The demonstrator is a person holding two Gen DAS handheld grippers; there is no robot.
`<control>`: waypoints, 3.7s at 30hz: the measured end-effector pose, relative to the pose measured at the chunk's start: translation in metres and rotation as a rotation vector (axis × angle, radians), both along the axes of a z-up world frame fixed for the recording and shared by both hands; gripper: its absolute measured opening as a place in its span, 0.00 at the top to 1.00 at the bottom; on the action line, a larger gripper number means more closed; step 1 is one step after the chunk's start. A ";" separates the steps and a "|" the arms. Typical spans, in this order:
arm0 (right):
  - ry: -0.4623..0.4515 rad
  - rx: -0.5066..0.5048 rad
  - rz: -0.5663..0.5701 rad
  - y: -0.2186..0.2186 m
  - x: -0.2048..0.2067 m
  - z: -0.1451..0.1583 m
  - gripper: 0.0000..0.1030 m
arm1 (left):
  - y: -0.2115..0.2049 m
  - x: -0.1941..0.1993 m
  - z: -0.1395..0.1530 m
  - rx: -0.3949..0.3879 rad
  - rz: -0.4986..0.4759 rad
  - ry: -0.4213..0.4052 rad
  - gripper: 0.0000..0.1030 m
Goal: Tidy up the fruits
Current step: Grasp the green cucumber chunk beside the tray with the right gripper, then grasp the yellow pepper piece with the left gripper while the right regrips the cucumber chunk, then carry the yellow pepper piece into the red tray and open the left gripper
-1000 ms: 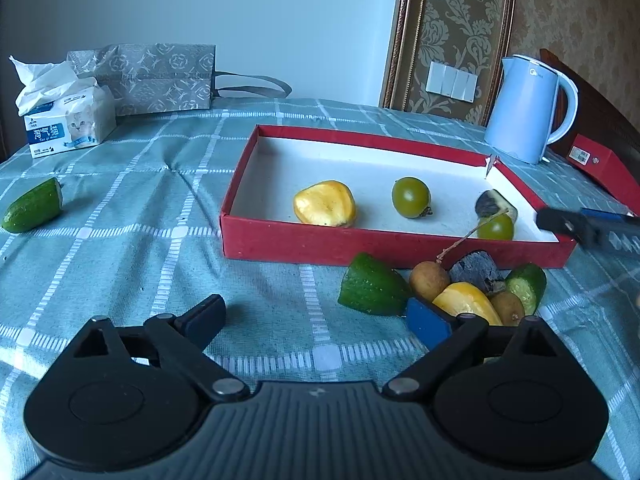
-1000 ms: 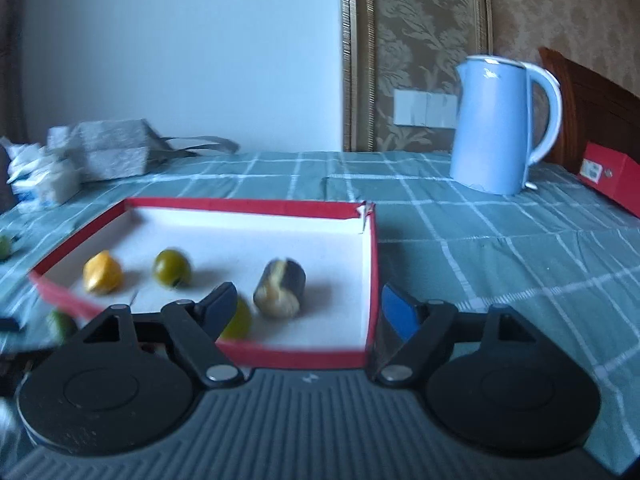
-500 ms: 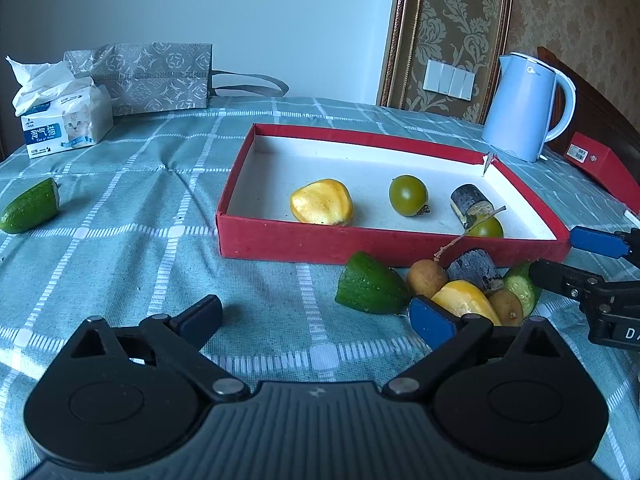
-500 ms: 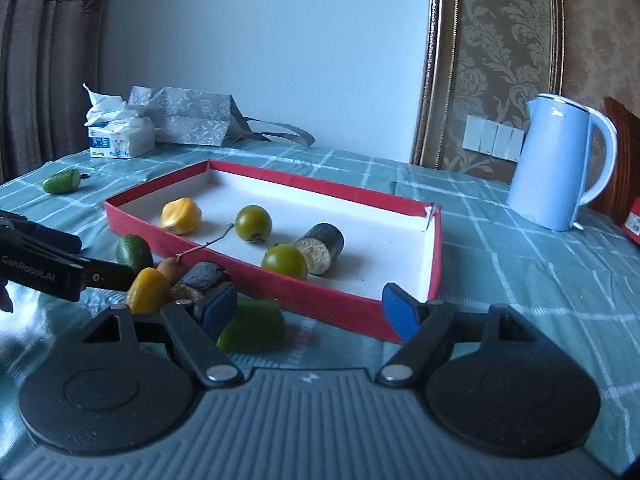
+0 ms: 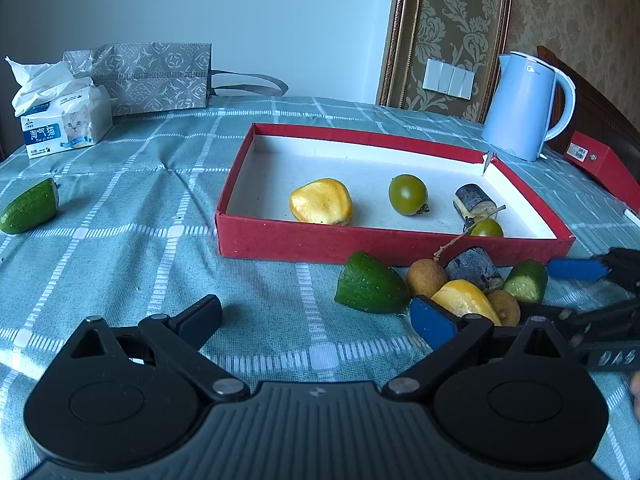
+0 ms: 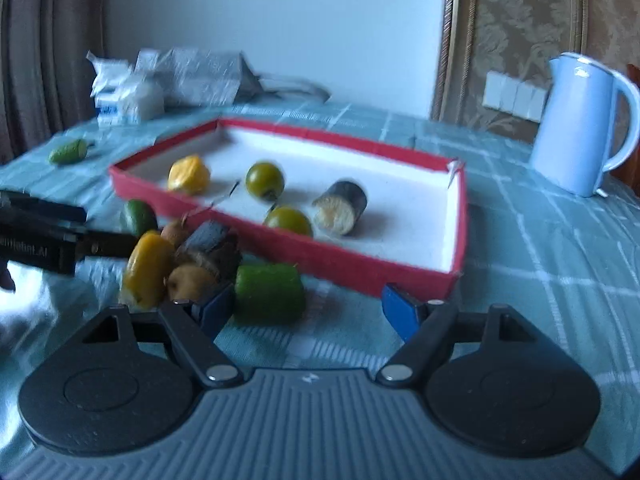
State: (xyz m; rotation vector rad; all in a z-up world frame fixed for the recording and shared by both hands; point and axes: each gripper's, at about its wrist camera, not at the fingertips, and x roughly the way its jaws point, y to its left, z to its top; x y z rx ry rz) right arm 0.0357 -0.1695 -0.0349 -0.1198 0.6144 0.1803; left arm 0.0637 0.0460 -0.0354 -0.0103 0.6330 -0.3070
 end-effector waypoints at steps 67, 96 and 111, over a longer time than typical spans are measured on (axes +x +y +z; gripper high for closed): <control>0.009 0.017 -0.085 -0.008 -0.002 -0.002 0.56 | -0.068 -0.011 -0.001 0.103 -0.012 -0.035 0.40; 0.012 0.046 -0.103 -0.009 -0.004 -0.001 0.57 | -0.062 -0.015 0.000 0.069 -0.024 -0.045 0.71; 0.011 0.035 -0.103 -0.007 -0.004 -0.002 0.58 | -0.070 -0.025 0.003 0.129 -0.035 -0.065 0.72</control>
